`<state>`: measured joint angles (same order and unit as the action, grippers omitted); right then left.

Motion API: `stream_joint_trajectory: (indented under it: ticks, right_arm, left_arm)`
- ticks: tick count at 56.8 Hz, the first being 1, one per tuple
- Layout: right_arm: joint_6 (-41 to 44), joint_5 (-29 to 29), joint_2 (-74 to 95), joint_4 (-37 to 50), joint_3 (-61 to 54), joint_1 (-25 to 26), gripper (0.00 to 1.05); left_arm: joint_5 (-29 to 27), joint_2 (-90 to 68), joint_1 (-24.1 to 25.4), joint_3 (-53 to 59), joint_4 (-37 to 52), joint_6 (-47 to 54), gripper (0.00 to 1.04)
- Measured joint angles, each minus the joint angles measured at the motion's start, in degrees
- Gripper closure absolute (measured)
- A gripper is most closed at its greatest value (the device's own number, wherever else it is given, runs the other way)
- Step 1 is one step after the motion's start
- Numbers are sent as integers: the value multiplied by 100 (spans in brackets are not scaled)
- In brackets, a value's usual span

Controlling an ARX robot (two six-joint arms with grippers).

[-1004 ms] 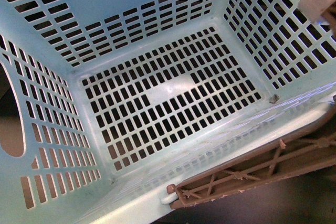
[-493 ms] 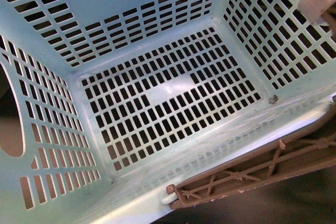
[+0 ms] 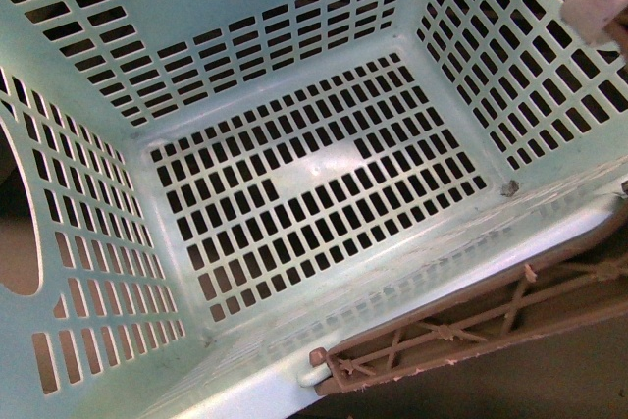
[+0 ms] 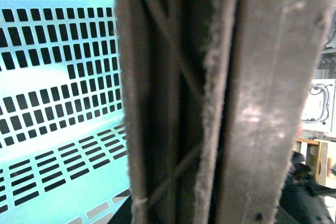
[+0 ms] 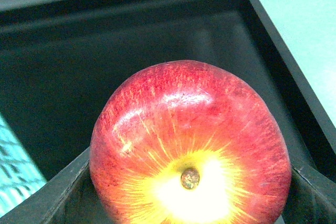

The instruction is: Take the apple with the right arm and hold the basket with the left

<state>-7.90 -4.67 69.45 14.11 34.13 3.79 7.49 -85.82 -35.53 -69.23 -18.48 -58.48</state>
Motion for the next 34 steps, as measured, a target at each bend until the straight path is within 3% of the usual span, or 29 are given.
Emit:
stream_joint_trajectory:
  ticks: [19,34]
  right_arm:
    - [-627,-334,33,92,861,-1604,25]
    - [-754,-592,573,192,903,-2564,25]
  left_arm:
    - [0,0,0,0,0,0,89]
    - [-9,0,2,0,0,2,89]
